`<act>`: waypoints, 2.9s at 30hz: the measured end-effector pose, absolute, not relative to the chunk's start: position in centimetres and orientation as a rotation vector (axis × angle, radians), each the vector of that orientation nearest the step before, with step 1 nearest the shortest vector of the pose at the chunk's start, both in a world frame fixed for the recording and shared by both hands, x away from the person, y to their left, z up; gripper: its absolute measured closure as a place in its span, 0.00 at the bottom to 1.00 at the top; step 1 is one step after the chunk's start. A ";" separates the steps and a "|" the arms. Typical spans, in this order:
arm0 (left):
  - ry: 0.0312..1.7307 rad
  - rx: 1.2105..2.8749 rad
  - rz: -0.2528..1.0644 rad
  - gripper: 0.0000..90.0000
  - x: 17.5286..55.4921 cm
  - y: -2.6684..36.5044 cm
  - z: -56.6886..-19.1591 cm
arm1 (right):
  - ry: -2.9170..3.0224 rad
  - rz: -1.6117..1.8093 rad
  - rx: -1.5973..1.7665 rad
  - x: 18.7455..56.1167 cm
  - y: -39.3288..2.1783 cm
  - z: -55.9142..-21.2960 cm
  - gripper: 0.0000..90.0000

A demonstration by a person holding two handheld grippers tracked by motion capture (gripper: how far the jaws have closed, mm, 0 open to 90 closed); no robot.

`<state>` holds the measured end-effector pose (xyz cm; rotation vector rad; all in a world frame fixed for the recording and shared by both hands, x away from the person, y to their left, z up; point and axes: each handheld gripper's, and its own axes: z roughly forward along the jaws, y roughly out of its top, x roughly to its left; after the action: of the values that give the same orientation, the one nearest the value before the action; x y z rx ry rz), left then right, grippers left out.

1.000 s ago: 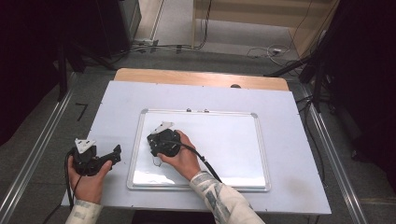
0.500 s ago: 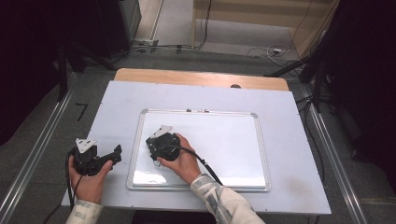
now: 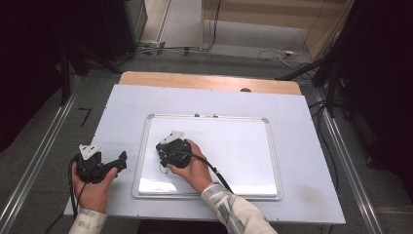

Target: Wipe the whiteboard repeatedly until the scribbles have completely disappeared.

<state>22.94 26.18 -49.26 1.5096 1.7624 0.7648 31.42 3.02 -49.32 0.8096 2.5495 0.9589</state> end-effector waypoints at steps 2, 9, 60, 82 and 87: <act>1.761 1.511 0.767 0.08 22.9 26.1 -49.2 | 2.556 0.960 0.801 31.1 3.1 -49.3 0.43; 1.771 1.495 0.770 0.08 22.9 26.2 -49.2 | 2.591 0.968 0.756 29.3 3.8 -49.4 0.44; 1.763 1.508 0.769 0.08 23.1 26.1 -49.3 | 2.422 0.907 1.034 36.6 1.2 -49.1 0.43; 1.768 1.505 0.766 0.08 23.1 26.2 -49.3 | 2.422 1.076 0.976 33.6 0.0 -45.0 0.43; 1.766 1.507 0.768 0.08 23.1 26.1 -49.3 | 2.391 1.073 1.012 34.0 -1.5 -44.4 0.43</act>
<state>23.06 26.10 -49.29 1.5070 1.7659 0.7680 33.98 -1.51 -44.41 1.0121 2.3909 1.0735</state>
